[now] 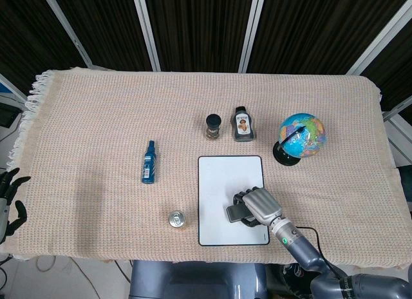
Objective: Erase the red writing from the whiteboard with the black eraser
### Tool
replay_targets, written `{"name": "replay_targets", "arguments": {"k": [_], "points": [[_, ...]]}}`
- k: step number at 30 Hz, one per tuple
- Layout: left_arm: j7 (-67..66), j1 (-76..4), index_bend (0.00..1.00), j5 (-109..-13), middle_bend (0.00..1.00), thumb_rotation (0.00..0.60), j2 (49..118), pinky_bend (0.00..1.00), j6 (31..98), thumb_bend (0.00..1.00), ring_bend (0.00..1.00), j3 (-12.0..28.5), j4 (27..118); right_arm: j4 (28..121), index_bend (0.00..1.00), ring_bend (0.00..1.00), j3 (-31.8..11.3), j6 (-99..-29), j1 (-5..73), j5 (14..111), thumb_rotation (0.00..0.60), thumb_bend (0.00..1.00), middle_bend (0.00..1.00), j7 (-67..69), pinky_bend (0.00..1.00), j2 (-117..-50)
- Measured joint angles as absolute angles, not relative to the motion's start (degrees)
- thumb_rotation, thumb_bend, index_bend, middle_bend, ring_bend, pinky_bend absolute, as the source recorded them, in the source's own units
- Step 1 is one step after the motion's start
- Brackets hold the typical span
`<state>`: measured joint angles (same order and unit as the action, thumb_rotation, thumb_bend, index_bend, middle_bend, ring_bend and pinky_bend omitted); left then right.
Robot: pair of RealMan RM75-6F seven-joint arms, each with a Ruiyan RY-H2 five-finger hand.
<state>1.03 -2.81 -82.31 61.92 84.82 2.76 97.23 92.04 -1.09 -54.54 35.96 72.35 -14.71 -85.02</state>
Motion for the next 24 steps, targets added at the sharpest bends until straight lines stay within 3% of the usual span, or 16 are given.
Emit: {"name": "replay_targets", "arguments": {"k": [24], "points": [[0.9, -2.9, 0.19, -82.1, 0.04, 0.6, 61.9, 0.01, 84.7, 0.74, 0.0, 2.9, 97.1, 77.2, 0.54, 0.48, -8.4, -49.1, 40.7, 67.8, 0.6, 0.44, 0.51, -10.7, 0.38, -90.2]]}}
